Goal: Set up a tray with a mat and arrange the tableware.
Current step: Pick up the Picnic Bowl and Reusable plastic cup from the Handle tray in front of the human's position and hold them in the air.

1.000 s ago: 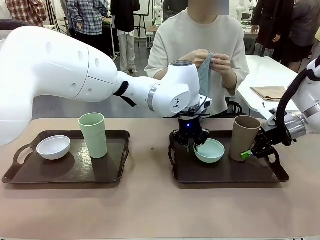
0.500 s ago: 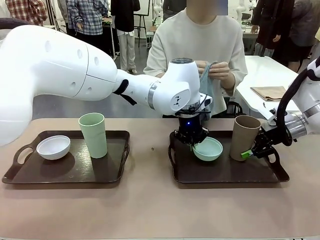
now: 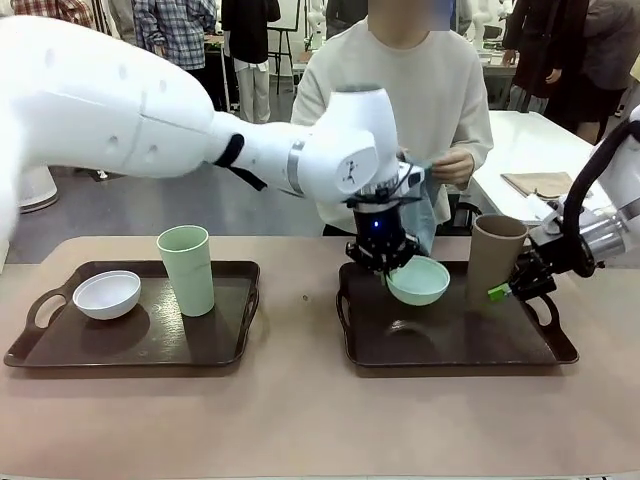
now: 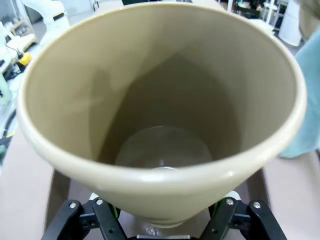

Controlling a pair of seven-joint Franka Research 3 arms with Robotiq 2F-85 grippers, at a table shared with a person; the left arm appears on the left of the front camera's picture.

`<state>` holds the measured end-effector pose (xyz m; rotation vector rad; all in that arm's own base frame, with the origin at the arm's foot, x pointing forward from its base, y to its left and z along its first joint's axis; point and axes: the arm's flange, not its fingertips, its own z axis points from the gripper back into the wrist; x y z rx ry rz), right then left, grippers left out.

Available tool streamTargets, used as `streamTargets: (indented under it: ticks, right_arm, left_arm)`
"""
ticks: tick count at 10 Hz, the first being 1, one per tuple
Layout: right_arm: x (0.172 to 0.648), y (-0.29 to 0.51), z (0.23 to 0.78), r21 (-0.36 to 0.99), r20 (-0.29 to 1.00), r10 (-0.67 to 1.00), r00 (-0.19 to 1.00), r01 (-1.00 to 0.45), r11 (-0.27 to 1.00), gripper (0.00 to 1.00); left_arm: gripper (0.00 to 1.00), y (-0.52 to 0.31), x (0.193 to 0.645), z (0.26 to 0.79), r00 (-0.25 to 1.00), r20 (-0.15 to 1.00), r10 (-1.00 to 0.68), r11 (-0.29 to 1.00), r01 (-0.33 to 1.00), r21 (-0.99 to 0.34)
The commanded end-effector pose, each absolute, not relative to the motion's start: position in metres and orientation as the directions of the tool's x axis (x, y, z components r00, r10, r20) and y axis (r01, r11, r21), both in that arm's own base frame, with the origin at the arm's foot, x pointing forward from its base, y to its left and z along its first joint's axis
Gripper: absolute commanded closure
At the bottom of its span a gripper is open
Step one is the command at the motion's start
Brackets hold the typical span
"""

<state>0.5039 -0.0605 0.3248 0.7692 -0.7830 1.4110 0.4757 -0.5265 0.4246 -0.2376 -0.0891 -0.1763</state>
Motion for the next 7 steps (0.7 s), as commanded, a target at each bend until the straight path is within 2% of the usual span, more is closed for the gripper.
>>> streamTargets:
  ticks: [1,4,6,7]
  right_arm:
    - [0.469,-0.054,0.391,-0.066,0.812,0.582,-0.045,-0.998,0.015,0.41]
    - [0.434,-0.042,0.467,-0.182,0.786,0.601,-0.141,-0.983,0.007,0.41]
    - [0.427,-0.039,0.480,-0.194,0.790,0.594,-0.154,-0.981,0.004,0.41]
    - [0.438,-0.044,0.481,-0.210,0.785,0.598,-0.165,-0.978,0.005,0.41]
  left_arm:
    - [1.00,-0.502,0.435,0.481,0.975,0.160,-0.152,0.956,0.186,-0.228]
    - [1.00,-0.491,0.411,0.535,0.957,0.256,-0.134,0.966,0.185,-0.184]
    - [1.00,-0.484,0.409,0.549,0.955,0.279,-0.103,0.972,0.156,-0.174]
    - [1.00,-0.497,0.415,0.554,0.954,0.254,-0.159,0.955,0.214,-0.205]
